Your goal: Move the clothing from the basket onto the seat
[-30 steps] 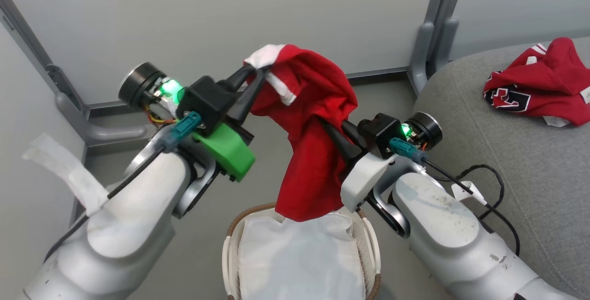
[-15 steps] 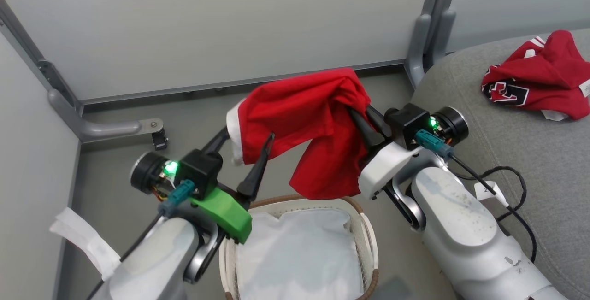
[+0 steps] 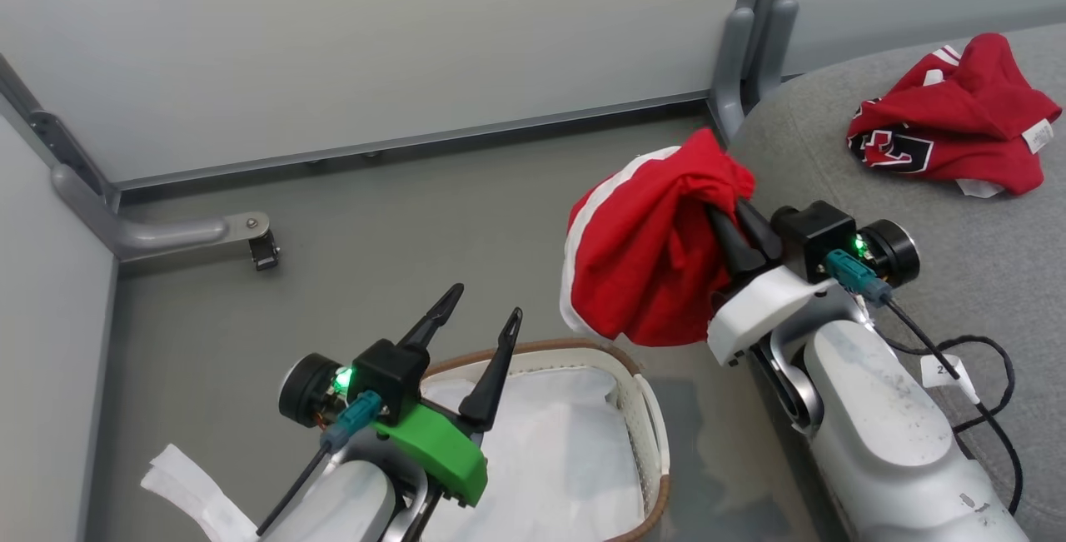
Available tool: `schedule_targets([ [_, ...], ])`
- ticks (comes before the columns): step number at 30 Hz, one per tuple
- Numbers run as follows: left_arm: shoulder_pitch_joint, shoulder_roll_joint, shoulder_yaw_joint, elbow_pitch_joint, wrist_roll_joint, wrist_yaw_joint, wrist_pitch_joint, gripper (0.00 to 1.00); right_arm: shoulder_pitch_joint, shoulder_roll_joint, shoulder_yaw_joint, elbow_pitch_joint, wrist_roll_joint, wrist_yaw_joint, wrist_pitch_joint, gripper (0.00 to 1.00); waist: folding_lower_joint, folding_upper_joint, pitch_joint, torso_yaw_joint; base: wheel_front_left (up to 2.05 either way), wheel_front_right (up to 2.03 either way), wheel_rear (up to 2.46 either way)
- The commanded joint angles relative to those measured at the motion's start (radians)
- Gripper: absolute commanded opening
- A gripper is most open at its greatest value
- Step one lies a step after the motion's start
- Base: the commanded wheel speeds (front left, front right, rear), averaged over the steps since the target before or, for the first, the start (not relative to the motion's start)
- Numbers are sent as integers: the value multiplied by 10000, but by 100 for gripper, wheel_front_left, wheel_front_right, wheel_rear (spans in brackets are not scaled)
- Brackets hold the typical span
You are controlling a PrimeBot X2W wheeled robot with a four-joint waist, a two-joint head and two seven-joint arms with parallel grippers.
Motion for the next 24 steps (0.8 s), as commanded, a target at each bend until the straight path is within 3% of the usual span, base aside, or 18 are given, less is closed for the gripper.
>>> schedule_targets([
  [1,261,-80,112,-81,128,-45,-26,100,219,-72,-124,-73,-81,-14,-19,0,0,-1,15,-39,0,0,0],
  [13,851,-613,506,-313,981,-415,-20,100,1013,-223,-1041,-673,-283,-14,-19,0,0,-1,186,-747,0,0,0],
  [24,797,-811,745,-368,1574,-662,-21,100,1634,-83,-1562,-1653,-457,-14,-20,0,0,-1,831,-2805,0,0,0],
])
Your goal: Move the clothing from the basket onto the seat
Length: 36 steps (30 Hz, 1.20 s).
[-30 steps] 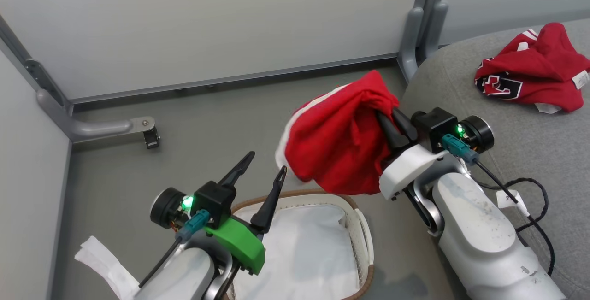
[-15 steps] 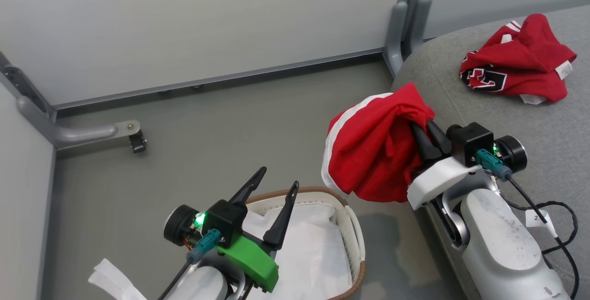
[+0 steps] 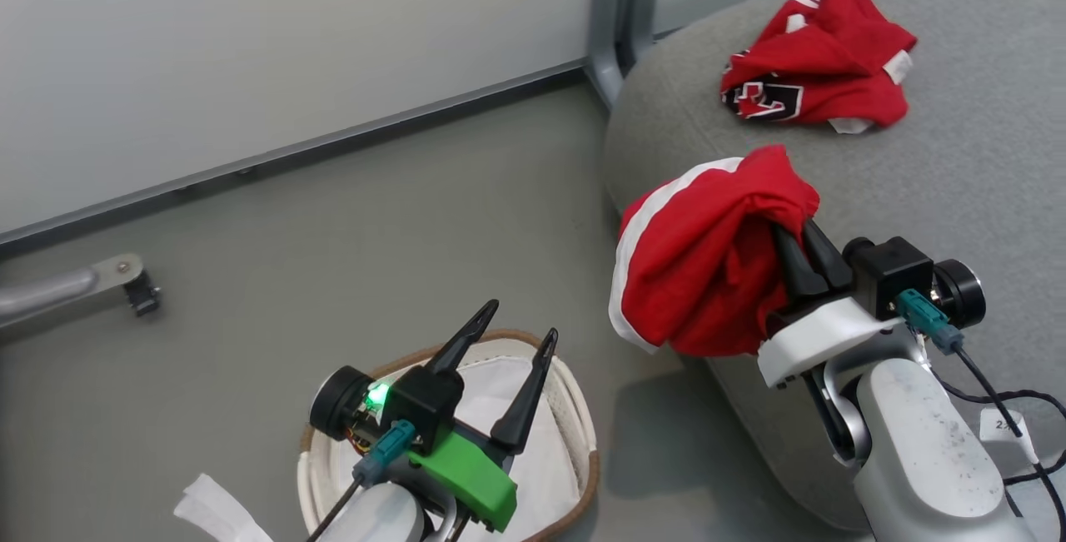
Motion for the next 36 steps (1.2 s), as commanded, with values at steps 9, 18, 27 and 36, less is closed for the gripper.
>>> schedule_targets([
  [9,-242,-144,-64,168,422,-239,-6,100,444,175,-239,-336,-87,-14,-22,0,0,0,844,-2139,0,0,0],
  [18,-324,-250,-205,335,615,-365,-7,100,635,230,-531,-391,-69,-14,-22,0,0,0,924,-2235,0,0,0],
  [27,-469,-230,-200,351,784,-424,-7,100,62,42,-1024,-187,-179,-14,-22,0,0,0,1207,-1481,0,0,0],
  [36,-784,-35,-207,196,999,-446,-7,100,-2687,-972,-1568,522,-158,-14,-22,0,0,0,2053,-633,0,0,0],
])
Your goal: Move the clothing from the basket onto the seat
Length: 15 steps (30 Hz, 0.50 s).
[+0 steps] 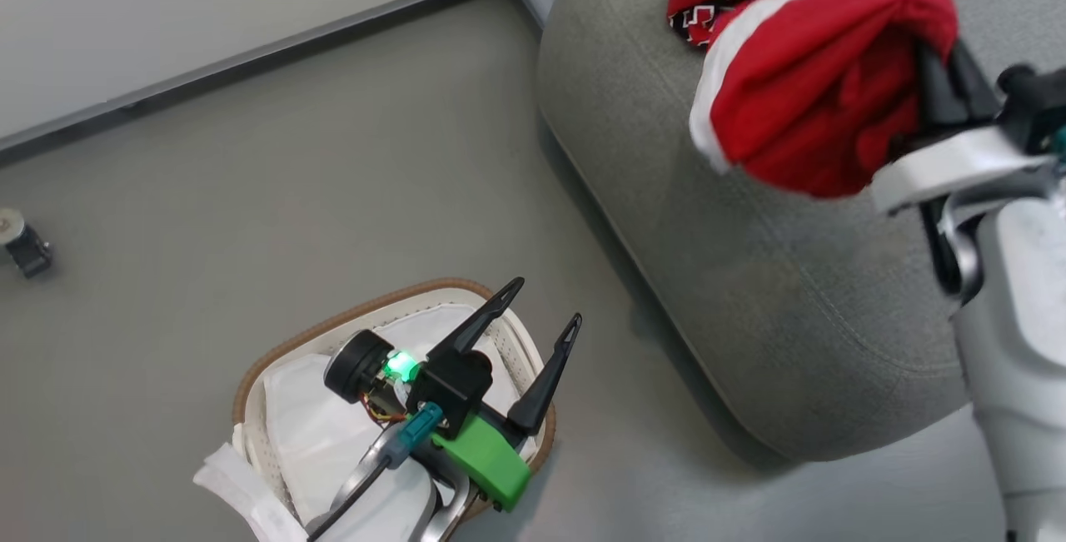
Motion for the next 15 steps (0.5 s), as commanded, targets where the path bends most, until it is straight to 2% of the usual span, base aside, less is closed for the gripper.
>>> schedule_targets([
  [1,-230,87,-46,-45,75,-28,-7,100,-612,-324,-169,191,35,-14,-7,0,0,0,592,577,0,0,0],
  [4,-405,108,-121,-159,199,-34,-7,100,-1783,-787,-387,581,489,-14,289,0,0,0,976,964,0,0,0],
  [7,-659,103,-231,-241,366,-36,-7,100,-2953,-1986,-688,892,531,-14,780,0,0,0,1523,1450,0,0,0],
  [15,-1427,40,-513,-583,754,-52,-7,100,-4785,-4031,-1496,1655,612,-14,1700,0,0,0,2992,2518,0,0,0],
])
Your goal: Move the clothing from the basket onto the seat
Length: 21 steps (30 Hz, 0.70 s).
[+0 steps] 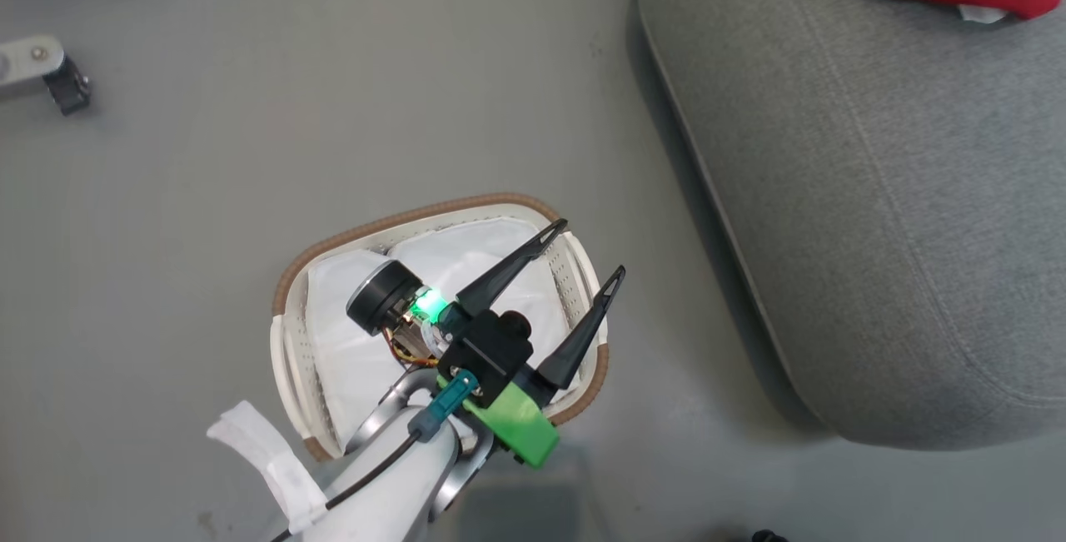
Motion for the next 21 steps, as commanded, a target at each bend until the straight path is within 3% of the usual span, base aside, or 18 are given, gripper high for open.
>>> schedule_targets([
  [1,-332,20,9,-132,98,-11,-7,100,-217,-229,-180,101,-33,-14,86,0,0,-1,1276,1091,0,0,0],
  [9,-900,86,-197,-611,425,-7,9,100,-209,-955,-1071,1056,-389,-14,18,0,0,-1,2449,1645,0,0,0],
  [20,-1191,259,-195,-535,486,142,18,100,474,-123,-1464,2860,-962,-14,-1118,0,0,-1,3100,1540,0,0,0],
  [21,-1207,264,-191,-512,462,158,17,100,499,-30,-1449,3006,-984,-14,-1212,5,0,-1,3093,1517,0,0,0],
])
